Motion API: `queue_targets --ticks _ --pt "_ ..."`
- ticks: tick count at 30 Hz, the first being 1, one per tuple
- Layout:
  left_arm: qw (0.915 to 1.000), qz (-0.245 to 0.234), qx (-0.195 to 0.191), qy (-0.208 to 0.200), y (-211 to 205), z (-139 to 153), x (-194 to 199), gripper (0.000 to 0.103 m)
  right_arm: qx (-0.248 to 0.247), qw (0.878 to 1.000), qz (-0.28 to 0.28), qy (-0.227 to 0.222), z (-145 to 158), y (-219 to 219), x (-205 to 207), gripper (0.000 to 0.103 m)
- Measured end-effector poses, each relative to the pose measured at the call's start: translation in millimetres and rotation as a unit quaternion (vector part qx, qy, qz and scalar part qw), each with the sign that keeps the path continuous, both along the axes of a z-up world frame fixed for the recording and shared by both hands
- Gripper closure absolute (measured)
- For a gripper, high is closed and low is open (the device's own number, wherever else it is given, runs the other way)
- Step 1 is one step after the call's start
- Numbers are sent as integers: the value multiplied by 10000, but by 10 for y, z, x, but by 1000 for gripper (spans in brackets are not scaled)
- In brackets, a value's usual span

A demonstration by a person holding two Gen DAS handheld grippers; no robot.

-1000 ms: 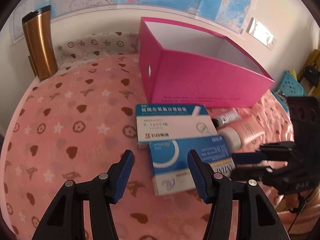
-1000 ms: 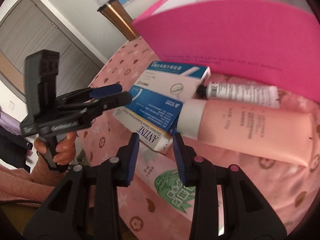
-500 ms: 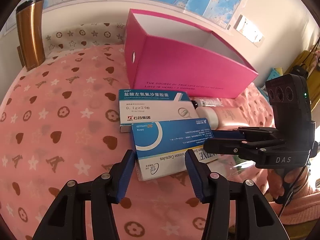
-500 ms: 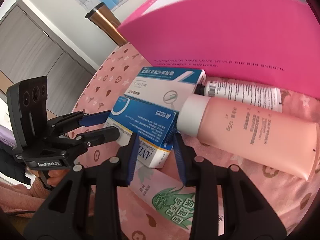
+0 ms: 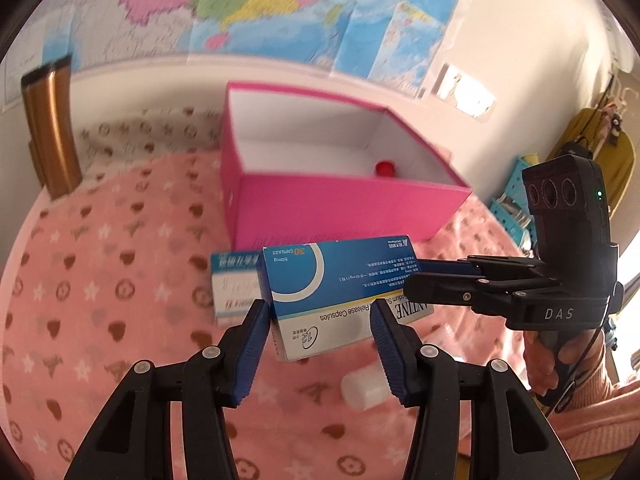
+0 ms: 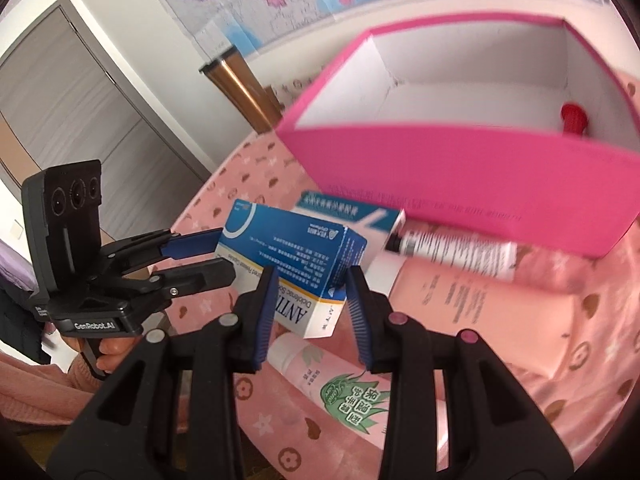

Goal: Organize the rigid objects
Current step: 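Lower the ANTINE medicine box into the magenta box and release it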

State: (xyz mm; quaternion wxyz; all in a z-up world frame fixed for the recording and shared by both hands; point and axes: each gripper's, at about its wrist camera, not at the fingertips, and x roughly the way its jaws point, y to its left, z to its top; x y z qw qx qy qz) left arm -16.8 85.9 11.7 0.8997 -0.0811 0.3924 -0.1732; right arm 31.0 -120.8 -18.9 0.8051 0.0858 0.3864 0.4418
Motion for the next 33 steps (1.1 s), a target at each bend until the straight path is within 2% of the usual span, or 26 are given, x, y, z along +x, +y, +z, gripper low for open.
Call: queue_targets --ticks 4,16,24,33 --pt "9997 -76 -8 -230 -66 155 85 51 29 9995 -129 -288 205 -99 16 65" --pt "9977 -44 179 -656 -136 517 498 51 106 9968 -290 -732 632 -215 300 65" --pt "9985 44 160 -521 -100 523 824 51 204 9977 -367 -538 679 -194 675 65" --pt "9989 200 344 -257 -93 416 1151 51 174 9992 -335 -112 534 -103 1050 65"
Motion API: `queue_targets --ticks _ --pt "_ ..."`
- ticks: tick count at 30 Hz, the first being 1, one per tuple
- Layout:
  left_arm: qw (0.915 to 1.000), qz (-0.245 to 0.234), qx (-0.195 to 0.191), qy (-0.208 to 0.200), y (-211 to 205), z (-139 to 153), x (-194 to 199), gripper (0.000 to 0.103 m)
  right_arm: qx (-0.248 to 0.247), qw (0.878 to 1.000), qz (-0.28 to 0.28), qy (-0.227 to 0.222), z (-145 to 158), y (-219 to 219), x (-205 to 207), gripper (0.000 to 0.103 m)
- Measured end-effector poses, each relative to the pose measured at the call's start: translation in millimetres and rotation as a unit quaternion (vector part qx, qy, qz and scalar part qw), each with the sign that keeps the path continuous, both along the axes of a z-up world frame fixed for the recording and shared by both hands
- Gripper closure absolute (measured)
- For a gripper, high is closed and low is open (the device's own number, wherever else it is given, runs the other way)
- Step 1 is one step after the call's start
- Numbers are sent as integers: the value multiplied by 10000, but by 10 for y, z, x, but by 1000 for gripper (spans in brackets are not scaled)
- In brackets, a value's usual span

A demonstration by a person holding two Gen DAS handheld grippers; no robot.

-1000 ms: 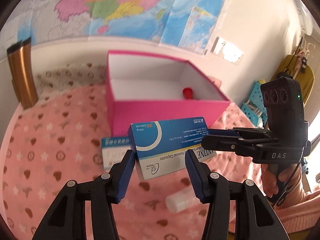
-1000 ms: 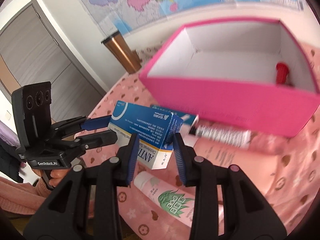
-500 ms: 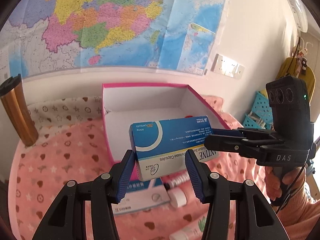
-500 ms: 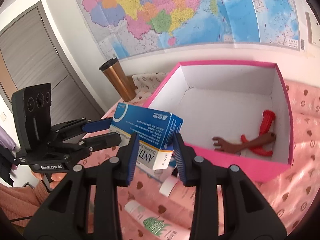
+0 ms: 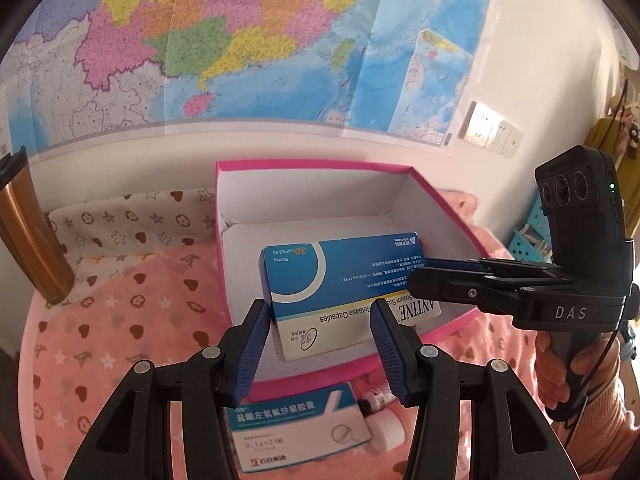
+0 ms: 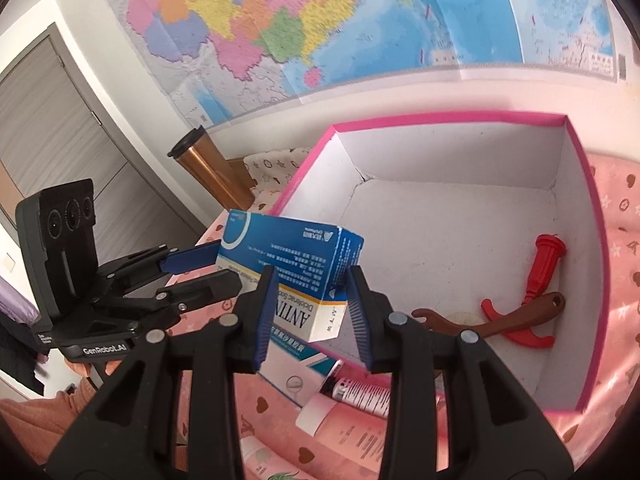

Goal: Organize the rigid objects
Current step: 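Lower the ANTINE medicine box into the magenta box and release it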

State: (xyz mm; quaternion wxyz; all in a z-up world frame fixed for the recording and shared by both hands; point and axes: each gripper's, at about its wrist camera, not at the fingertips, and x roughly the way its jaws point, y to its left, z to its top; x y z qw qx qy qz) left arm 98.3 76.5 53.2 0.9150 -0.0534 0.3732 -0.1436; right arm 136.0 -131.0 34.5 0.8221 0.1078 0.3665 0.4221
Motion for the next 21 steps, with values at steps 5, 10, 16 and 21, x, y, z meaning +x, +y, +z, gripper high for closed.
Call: queue_targets --ticks 5,10,16,21 --pt "9997 36 68 210 -12 -126 112 51 -29 9996 1 291 -151 36 154 65" --pt "9991 63 169 383 -32 -216 156 51 -66 9984 41 563 -295 71 249 65" --pt "9984 71 301 470 -70 -258 186 51 -135 9963 36 845 -448 118 343 65" --pt "9979 182 430 455 -89 -250 217 51 -252 9950 -49 968 -534 171 410 65"
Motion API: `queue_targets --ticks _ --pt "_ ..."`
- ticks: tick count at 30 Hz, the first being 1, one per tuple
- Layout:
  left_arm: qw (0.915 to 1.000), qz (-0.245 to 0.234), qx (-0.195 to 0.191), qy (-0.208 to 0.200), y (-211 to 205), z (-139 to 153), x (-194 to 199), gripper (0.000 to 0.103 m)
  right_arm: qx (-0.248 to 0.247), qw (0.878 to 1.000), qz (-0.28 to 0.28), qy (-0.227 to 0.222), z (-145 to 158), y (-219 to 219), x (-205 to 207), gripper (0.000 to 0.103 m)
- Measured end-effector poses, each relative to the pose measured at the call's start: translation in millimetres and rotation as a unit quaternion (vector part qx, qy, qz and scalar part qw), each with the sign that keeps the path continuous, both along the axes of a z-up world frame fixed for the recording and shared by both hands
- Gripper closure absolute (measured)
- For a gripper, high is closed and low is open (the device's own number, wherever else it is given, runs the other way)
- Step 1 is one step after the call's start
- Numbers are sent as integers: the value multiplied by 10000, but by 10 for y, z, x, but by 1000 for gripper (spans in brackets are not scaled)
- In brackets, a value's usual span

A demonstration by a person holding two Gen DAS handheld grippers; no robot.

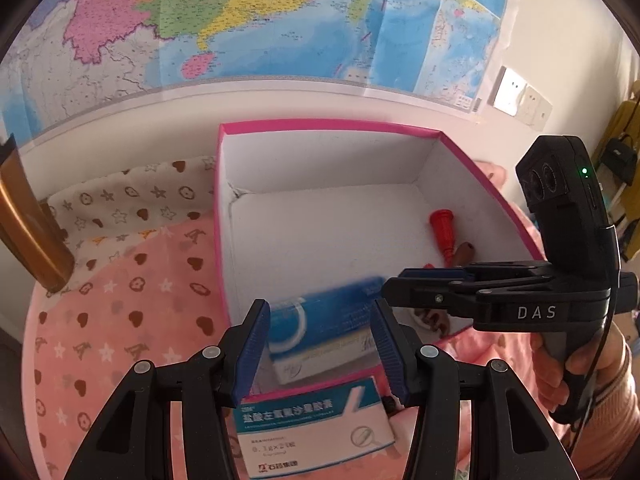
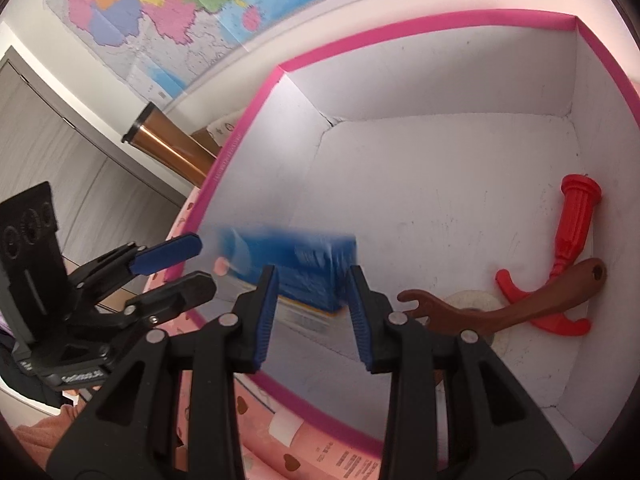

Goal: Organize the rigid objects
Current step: 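Lower the ANTINE medicine box into the magenta box and release it, then move the right tool to the white barcode tube and grasp it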

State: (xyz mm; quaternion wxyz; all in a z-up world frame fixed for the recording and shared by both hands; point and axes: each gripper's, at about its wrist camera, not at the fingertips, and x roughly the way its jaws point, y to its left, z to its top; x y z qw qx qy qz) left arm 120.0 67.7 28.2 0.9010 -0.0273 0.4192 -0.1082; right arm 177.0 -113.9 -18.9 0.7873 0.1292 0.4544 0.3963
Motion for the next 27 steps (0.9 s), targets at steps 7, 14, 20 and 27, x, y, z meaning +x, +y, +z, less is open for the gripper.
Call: queue_targets --ticks 7,14,20,27 --pt "9992 73 54 -393 17 98 -171 51 -35 9991 -222 -361 63 -128 -114 65" --pt "9950 -185 16 -981 -70 245 -546 48 112 9931 -266 -1139 276 -419 -543 65" --pt "9952 -272 -71 -941 -93 156 -771 48 235 9893 -7 -1442 231 -599 -959 65" --pt "9977 -241 -260 -573 -63 -98 -912 48 -73 9929 211 -1169 -145 -554 -1120 65"
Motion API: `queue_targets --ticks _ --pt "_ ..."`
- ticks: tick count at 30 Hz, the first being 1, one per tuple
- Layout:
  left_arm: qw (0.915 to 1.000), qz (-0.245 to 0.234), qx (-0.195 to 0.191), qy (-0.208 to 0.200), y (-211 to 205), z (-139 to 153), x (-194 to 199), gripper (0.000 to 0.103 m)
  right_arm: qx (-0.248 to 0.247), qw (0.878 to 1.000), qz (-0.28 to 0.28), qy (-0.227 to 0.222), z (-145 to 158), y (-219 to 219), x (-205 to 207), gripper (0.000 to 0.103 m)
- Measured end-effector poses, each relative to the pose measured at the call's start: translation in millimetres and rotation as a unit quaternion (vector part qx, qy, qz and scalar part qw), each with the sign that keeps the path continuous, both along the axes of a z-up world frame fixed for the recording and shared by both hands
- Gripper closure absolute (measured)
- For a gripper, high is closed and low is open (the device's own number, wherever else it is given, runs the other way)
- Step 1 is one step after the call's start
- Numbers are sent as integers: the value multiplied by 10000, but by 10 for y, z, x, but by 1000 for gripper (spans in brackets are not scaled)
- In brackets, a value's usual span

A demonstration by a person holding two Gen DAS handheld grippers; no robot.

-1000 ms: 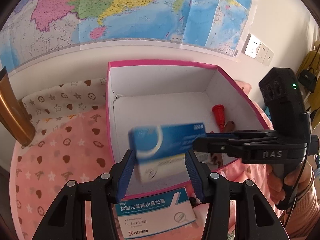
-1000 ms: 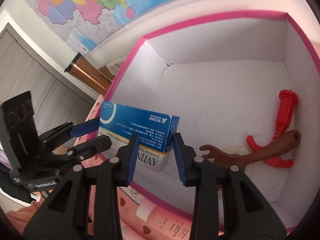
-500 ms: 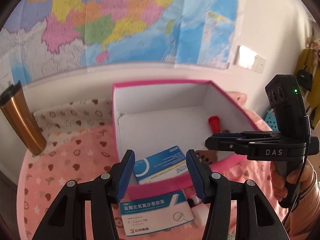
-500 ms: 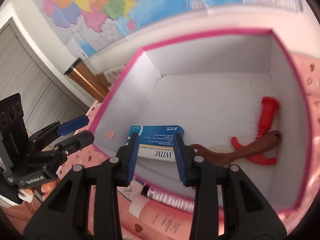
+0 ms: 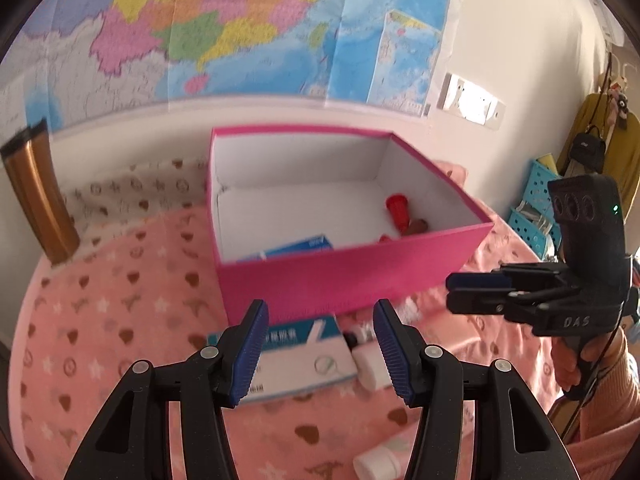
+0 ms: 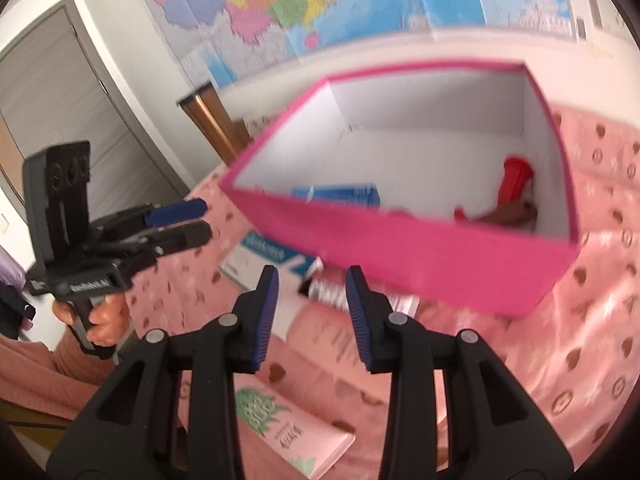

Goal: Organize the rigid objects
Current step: 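Move the right tool to the white barcode tube and grasp it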

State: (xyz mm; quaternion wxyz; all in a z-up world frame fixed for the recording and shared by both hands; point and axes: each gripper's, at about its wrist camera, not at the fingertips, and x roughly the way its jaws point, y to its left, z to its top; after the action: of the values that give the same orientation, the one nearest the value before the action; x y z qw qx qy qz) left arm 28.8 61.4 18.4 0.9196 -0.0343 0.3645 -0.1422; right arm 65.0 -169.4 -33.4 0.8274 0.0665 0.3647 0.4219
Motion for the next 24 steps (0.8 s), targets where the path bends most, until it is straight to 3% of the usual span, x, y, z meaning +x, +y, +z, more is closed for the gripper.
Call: queue_targets --ticks 10,24 --pt "9989 38 -154 444 18 -273 -73 48 -318 9990 -67 293 -288 213 153 65" --pt "9923 -799 -342 887 -392 -548 72 48 -539 9971 -245 480 -413 121 202 65"
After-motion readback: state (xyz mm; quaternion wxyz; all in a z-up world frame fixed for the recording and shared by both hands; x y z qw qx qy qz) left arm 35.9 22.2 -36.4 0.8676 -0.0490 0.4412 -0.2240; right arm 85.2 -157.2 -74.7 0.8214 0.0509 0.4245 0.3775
